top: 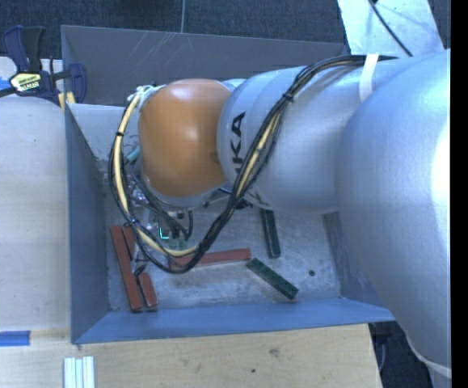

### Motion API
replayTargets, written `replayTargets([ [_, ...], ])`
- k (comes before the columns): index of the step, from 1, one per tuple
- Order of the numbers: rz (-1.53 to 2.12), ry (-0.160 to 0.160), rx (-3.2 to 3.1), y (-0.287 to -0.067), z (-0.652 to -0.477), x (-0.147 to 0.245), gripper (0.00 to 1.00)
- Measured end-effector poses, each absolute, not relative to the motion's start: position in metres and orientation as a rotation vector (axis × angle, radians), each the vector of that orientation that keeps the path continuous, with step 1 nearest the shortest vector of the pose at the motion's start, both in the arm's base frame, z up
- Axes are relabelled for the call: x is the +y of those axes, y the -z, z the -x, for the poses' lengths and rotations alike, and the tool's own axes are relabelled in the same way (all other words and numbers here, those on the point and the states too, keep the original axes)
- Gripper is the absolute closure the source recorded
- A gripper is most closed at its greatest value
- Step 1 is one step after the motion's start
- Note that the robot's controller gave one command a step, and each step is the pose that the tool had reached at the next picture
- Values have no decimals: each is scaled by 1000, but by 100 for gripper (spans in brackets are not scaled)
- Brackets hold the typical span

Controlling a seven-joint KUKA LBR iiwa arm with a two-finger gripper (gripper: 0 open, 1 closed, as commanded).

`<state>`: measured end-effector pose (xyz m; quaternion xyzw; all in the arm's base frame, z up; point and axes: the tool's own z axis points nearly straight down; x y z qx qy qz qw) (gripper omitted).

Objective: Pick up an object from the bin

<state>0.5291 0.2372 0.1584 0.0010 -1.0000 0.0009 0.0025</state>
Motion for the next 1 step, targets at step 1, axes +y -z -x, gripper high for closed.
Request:
replayTargets([
  [1,-716,-2,-3056,-68,-552,205,0],
])
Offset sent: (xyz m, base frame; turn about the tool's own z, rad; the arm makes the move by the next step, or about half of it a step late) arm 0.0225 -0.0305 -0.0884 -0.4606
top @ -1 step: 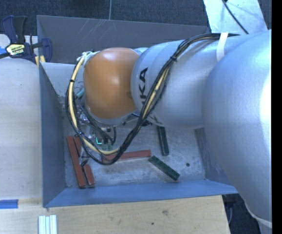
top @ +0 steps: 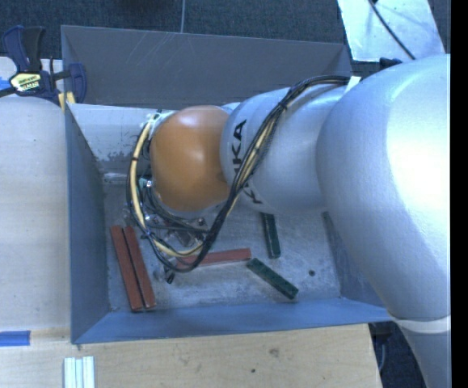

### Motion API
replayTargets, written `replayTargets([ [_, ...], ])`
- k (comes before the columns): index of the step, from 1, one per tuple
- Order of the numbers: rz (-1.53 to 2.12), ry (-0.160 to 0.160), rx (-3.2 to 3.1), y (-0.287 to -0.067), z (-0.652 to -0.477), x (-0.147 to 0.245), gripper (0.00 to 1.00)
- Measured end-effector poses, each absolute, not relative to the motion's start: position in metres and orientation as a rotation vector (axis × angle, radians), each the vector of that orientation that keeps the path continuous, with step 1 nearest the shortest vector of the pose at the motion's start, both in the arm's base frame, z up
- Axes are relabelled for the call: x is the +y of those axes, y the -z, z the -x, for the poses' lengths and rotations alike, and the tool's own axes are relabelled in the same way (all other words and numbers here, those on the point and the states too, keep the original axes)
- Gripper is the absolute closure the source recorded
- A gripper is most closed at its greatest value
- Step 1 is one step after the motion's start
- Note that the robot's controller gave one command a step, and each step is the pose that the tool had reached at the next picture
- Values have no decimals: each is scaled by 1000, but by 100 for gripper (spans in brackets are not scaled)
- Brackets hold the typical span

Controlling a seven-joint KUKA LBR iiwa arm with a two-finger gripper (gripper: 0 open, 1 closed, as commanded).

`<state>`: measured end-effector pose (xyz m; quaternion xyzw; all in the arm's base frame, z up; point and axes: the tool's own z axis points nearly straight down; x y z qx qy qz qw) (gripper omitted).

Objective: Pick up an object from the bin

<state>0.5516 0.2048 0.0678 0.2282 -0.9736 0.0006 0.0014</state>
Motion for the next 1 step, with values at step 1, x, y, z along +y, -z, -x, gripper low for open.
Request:
replayTargets([
  [1,-775,-5,-3057,-125,-596,148,0],
])
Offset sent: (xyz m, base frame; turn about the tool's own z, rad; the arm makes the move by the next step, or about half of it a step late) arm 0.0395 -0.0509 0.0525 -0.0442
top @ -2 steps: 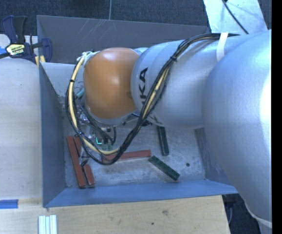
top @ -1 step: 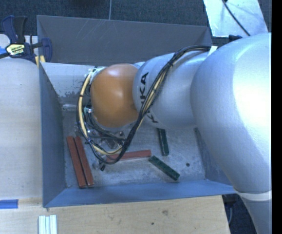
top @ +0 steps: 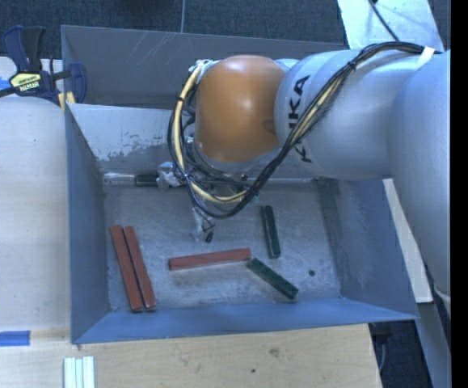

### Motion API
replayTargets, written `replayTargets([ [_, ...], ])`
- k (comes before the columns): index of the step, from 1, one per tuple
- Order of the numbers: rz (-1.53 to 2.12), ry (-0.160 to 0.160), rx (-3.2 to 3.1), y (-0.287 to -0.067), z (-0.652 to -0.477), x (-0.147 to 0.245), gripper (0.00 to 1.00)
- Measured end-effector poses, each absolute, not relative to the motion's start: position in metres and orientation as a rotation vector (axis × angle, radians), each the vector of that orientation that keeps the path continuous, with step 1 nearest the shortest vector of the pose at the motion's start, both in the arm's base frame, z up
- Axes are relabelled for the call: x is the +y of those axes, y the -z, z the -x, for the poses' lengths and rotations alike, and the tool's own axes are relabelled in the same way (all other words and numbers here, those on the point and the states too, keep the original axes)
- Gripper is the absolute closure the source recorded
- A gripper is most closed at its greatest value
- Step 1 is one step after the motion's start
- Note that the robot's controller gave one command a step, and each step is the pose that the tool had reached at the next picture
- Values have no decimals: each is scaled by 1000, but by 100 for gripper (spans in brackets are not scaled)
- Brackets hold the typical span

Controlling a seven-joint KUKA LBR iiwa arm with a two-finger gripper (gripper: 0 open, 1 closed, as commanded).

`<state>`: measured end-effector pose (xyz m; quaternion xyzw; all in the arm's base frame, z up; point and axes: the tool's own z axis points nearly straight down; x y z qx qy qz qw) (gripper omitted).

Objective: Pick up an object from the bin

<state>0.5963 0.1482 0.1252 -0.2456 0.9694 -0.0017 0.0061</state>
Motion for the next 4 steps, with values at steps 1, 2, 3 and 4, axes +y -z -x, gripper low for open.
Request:
replayTargets([
  [1,811,-1,3042,-81,-524,137,0],
  [2,804,-1,3035,-84,-528,138,100],
  [3,878,-1,3005,-181,-520,148,100],
  [4,876,-1,3015,-176,-518,147,100],
])
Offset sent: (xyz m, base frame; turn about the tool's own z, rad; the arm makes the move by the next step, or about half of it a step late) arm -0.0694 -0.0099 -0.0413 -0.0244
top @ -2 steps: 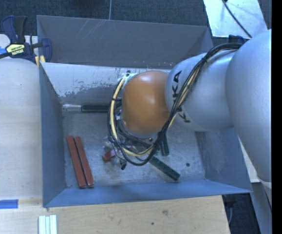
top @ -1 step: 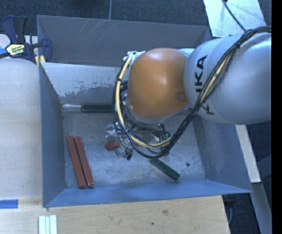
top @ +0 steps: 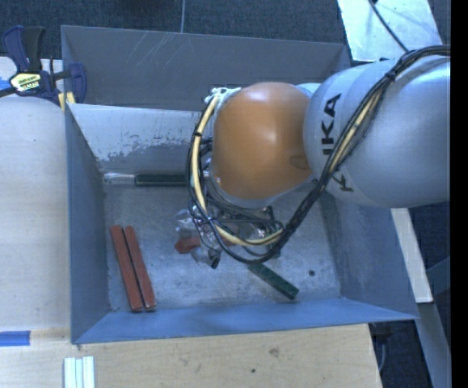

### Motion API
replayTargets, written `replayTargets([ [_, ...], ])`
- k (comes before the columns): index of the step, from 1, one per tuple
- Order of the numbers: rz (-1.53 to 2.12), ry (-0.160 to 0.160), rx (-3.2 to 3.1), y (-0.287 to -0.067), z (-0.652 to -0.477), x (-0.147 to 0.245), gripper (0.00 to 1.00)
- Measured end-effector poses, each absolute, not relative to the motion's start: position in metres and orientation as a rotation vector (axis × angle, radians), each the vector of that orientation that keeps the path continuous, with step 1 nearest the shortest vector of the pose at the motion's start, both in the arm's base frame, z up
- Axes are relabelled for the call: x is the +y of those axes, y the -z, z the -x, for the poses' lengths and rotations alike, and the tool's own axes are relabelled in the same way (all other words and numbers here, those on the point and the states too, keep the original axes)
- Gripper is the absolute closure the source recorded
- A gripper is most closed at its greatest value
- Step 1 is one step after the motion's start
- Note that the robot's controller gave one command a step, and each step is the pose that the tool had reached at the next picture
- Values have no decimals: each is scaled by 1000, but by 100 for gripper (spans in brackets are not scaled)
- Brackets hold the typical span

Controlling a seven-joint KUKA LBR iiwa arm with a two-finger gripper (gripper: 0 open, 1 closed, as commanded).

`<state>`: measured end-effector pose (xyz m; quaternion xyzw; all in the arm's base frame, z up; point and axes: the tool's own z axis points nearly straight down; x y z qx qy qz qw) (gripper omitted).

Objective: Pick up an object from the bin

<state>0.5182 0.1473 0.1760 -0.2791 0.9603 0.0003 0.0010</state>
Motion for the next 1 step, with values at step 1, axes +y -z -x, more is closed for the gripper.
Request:
replayTargets([
  [1,844,0,3015,-237,-525,147,100],
])
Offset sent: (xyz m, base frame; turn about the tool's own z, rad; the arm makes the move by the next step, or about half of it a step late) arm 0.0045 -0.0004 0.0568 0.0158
